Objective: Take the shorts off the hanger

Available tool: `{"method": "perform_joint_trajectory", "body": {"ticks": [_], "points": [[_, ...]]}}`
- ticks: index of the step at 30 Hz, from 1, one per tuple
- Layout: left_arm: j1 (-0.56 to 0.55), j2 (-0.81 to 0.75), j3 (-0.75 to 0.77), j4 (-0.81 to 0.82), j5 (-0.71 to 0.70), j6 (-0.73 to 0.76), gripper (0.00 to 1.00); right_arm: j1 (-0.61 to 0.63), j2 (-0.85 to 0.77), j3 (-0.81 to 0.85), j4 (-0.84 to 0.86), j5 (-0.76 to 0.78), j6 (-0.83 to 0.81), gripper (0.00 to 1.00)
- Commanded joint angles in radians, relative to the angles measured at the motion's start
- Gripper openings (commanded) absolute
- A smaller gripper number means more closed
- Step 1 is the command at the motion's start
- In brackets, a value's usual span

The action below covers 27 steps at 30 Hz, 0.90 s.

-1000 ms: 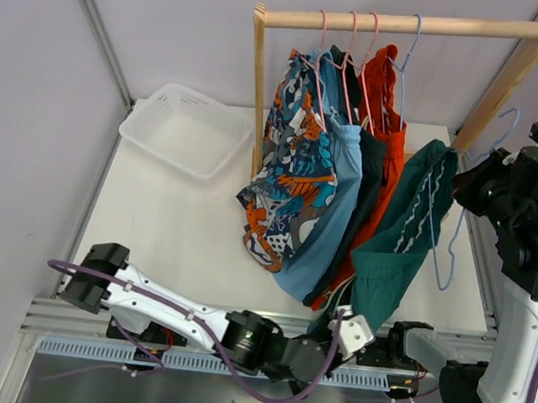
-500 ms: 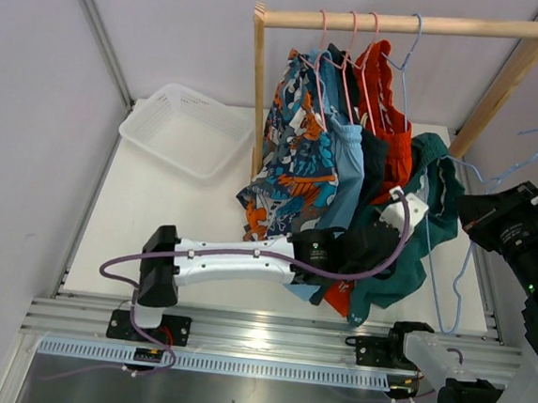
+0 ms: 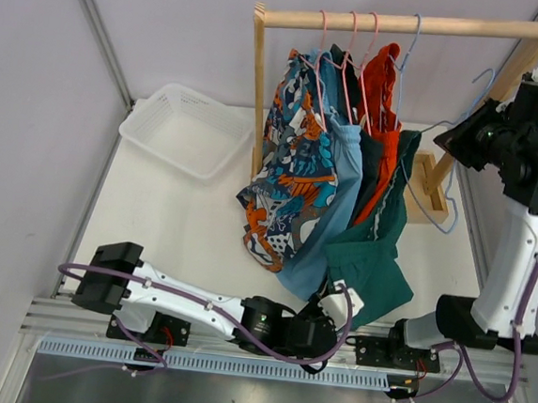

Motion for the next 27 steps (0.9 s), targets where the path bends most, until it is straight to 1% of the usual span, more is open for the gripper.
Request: {"method": "perform_joint_trajectory", "body": {"ticks": [1,2,4,5,6,7,8,9,10,11,12,13,14,15,16,18,20,21,22,23,24,25,26,27], "points": [[-0.032,0.021,0.026,-0.048,0.03,-0.093,0.0,-0.075,0.019,0.081,0.14,-0.12,0.038,0.0],[-0.031,0.053,0.103,-0.062,0.02,-0.053,0.0,-0.037,-0.004,-0.02,0.097,-0.102,0.038,0.0],[-0.028,0.09,0.162,-0.073,-0.003,-0.004,0.0,-0.005,-0.166,-0.208,0.138,-0.061,0.04,0.0],[-0.017,0.11,0.249,-0.075,-0.003,0.051,0.0,0.023,-0.229,-0.372,0.168,-0.052,0.044,0.0],[-0.006,0.146,0.28,-0.072,0.005,0.076,0.0,0.023,-0.324,-0.414,0.157,-0.042,0.047,0.0],[0.024,0.168,0.308,-0.072,0.025,0.123,0.0,0.021,-0.354,-0.441,0.084,-0.021,0.044,0.0],[0.043,0.191,0.416,-0.078,0.03,0.148,0.0,0.021,-0.378,-0.441,0.04,-0.018,0.04,0.0],[0.064,0.238,0.453,-0.079,0.036,0.171,0.0,0.02,-0.398,-0.438,0.003,-0.019,0.029,0.0],[0.09,0.266,0.533,-0.085,0.054,0.203,0.0,0.02,-0.426,-0.429,-0.062,-0.022,0.025,0.0],[0.147,0.295,0.576,-0.102,0.065,0.212,0.0,0.021,-0.437,-0.417,-0.096,-0.024,0.021,0.0],[0.178,0.326,0.697,-0.139,0.08,0.216,0.0,0.023,-0.445,-0.389,-0.112,-0.033,0.018,0.0],[0.21,0.382,0.73,-0.156,0.101,0.216,0.0,0.026,-0.48,-0.386,-0.113,-0.042,0.021,0.0],[0.265,0.407,0.76,-0.171,0.137,0.214,0.0,0.029,-0.488,-0.38,-0.113,-0.047,0.031,0.0],[0.288,0.429,0.823,-0.199,0.152,0.214,0.0,0.043,-0.497,-0.372,-0.113,-0.061,0.041,0.0],[0.308,0.456,0.834,-0.216,0.164,0.207,0.0,0.05,-0.497,-0.375,-0.112,-0.061,0.061,0.0],[0.325,0.446,0.818,-0.248,0.157,0.194,0.0,0.052,-0.477,-0.378,-0.109,-0.014,0.055,0.0],[0.299,0.346,0.631,-0.196,0.174,0.176,0.0,0.052,-0.43,-0.381,-0.054,0.019,-0.001,0.0],[0.284,0.3,0.571,-0.167,0.169,0.164,0.0,0.052,-0.41,-0.378,-0.025,0.033,-0.021,0.0],[0.249,0.212,0.467,-0.123,0.166,0.129,0.0,0.052,-0.39,-0.366,0.053,0.057,-0.041,0.0],[0.227,0.172,0.367,-0.115,0.149,0.107,0.0,0.052,-0.347,-0.358,0.093,0.069,-0.081,0.0],[0.206,0.129,0.322,-0.113,0.14,0.084,0.0,0.05,-0.318,-0.34,0.122,0.076,-0.097,0.0],[0.16,0.09,0.2,-0.11,0.131,0.04,0.0,0.049,-0.287,-0.293,0.183,0.126,-0.112,0.0],[0.134,0.014,0.164,-0.114,0.125,0.016,0.0,0.047,-0.256,-0.265,0.213,0.14,-0.138,0.0],[0.108,-0.022,0.131,-0.121,0.111,-0.002,0.0,0.044,-0.186,-0.228,0.235,0.151,-0.153,0.0]]}}
